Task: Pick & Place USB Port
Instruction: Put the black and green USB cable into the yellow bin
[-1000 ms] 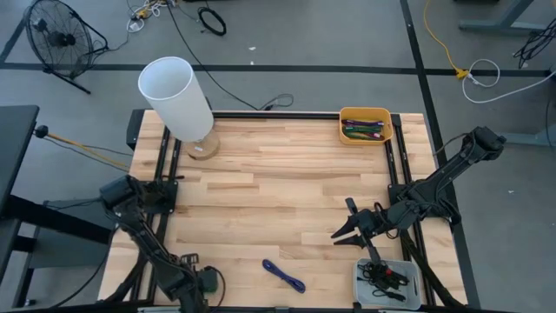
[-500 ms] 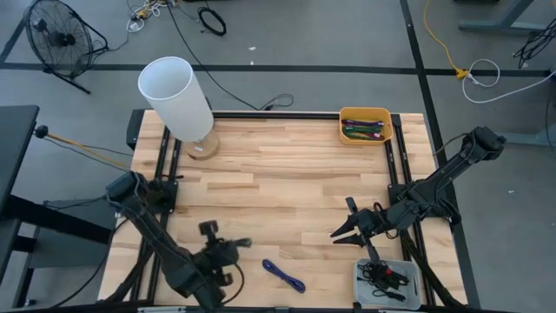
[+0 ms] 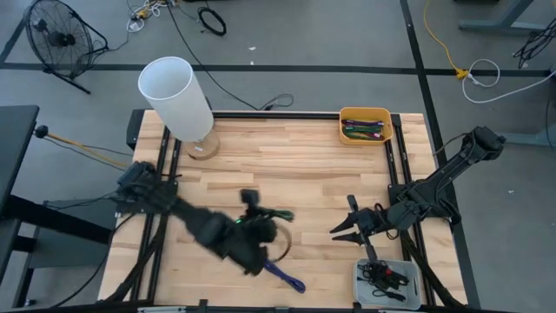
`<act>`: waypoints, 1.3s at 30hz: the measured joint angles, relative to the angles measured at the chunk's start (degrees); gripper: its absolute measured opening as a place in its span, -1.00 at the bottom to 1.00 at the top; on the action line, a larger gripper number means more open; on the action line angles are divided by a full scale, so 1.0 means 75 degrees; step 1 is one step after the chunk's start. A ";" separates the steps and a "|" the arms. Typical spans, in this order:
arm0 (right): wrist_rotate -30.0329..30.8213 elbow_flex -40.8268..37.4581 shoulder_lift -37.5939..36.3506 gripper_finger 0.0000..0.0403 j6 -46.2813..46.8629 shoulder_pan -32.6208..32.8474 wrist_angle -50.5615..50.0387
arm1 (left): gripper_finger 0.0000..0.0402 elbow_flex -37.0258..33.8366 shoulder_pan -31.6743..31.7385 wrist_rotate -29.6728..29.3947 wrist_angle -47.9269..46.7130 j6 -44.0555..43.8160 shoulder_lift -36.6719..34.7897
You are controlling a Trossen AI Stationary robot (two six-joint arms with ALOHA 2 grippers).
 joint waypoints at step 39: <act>0.2441 0.0003 0.0003 -0.34 0.0226 -0.0142 -0.0184 | -0.97 -0.2597 0.3453 0.8339 0.8247 0.2988 -0.0119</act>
